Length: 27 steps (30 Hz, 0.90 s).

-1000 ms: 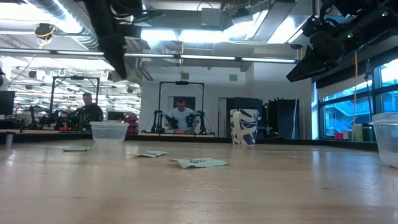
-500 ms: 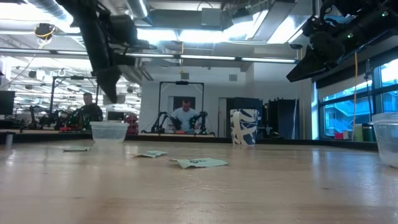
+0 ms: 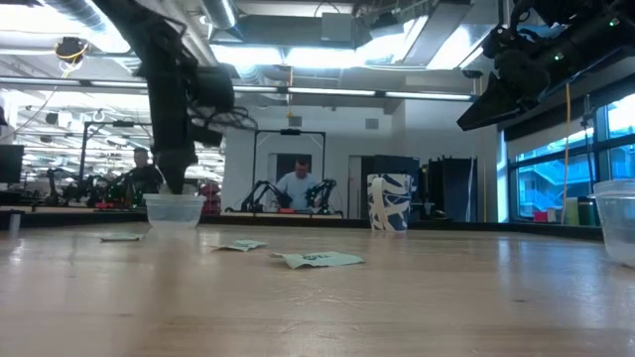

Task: Pick and place items into bin
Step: Put the white stevia packet into the top transparent bin

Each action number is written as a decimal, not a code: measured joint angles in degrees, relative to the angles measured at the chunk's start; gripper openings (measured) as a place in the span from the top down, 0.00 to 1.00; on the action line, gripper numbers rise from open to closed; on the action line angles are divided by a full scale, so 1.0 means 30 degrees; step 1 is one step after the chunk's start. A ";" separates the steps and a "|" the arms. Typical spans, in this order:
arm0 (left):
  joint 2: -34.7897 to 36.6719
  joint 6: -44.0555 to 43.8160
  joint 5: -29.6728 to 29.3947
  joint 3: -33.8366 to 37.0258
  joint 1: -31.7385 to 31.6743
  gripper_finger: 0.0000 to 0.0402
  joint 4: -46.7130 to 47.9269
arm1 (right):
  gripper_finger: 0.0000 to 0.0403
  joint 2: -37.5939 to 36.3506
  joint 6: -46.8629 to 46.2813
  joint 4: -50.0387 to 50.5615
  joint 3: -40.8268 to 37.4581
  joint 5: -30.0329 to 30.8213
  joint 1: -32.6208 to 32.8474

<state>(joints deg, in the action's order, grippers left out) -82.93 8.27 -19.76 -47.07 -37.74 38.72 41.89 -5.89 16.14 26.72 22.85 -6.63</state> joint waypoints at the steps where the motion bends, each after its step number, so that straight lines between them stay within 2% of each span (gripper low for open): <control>1: -0.0284 0.0007 -0.0410 0.0000 -0.0007 0.97 0.0015 | 0.39 0.0000 -0.0004 0.0000 0.0000 0.0000 0.0000; 6: -0.1048 0.0298 -0.0930 0.0007 -0.0007 0.95 0.0014 | 0.39 0.0000 -0.0022 0.0000 0.0000 0.0000 0.0000; 11: -0.1053 0.0637 -0.0916 0.0007 0.0044 0.87 0.0015 | 0.39 0.0000 -0.0022 0.0000 0.0000 0.0000 0.0000; 17: -0.0876 0.0678 -0.2372 -0.0329 0.0044 0.76 0.1137 | 0.39 0.0000 -0.0022 0.0000 0.0000 -0.0003 0.0003; 20: -0.0066 0.0705 -0.2803 -0.0976 0.0044 0.73 0.1926 | 0.39 0.0000 -0.0022 0.0000 0.0000 -0.0002 0.0002; 24: 0.1667 0.1496 -0.1528 -0.1642 0.0226 0.70 0.2159 | 0.39 0.0000 -0.0022 0.0000 0.0000 -0.0001 0.0001; 27: 0.3178 0.2420 0.1103 -0.1886 0.0727 0.68 0.2136 | 0.39 0.0000 -0.0015 0.0000 0.0000 -0.0005 0.0007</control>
<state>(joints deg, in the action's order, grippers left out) -73.39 15.53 -16.45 -52.73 -35.56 45.13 41.89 -5.93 16.14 26.72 22.84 -6.61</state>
